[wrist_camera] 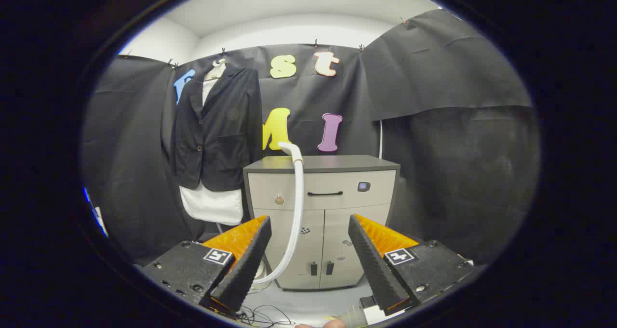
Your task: Iron the clothes twice with a garment steamer, once on the left side and once on the right side.
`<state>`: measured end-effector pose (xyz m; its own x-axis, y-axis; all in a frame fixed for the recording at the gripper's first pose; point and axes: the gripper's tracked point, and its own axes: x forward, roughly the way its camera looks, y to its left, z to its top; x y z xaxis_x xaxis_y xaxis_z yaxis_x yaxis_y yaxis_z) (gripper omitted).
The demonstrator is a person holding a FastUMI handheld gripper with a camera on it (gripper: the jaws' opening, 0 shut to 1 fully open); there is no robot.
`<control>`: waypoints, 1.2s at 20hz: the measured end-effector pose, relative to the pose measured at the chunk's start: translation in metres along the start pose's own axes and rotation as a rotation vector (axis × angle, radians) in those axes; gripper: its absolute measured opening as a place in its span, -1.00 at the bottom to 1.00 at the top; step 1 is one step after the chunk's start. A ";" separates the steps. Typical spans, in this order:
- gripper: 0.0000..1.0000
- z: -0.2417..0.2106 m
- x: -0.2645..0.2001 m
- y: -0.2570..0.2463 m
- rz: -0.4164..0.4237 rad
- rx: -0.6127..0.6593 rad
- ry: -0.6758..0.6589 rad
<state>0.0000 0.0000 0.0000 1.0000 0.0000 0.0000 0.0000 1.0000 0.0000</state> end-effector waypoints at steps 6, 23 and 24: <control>1.00 0.005 0.003 0.009 0.010 -0.009 -0.006; 1.00 0.038 0.041 0.031 0.002 -0.008 0.033; 1.00 0.046 0.048 0.033 0.003 -0.004 0.035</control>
<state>0.0481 0.0333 0.0455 0.9994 0.0030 -0.0353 -0.0031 1.0000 -0.0039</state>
